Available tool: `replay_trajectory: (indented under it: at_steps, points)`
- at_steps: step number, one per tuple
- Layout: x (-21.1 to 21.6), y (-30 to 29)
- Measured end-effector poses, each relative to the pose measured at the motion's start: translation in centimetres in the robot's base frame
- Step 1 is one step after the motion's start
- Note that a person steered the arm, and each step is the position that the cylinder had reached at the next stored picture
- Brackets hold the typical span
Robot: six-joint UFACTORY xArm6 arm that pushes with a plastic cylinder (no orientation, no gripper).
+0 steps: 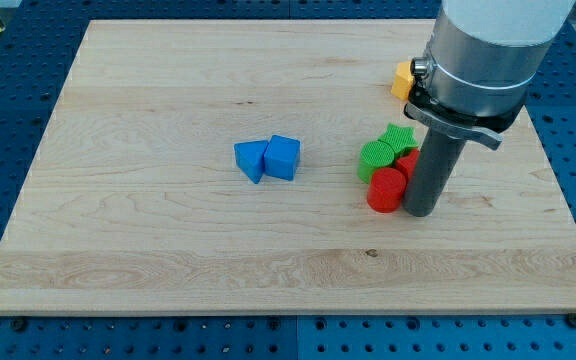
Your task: Move your arm towards the yellow blocks
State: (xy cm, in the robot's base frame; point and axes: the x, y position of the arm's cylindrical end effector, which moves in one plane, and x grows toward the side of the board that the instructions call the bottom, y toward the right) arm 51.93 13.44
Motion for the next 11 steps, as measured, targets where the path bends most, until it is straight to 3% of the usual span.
replay_trajectory:
  at_steps: [2, 4, 9, 11]
  points:
    - [4.1, 1.2]
    - [4.7, 7.4]
    - [-1.3, 8.6]
    - [-7.9, 8.6]
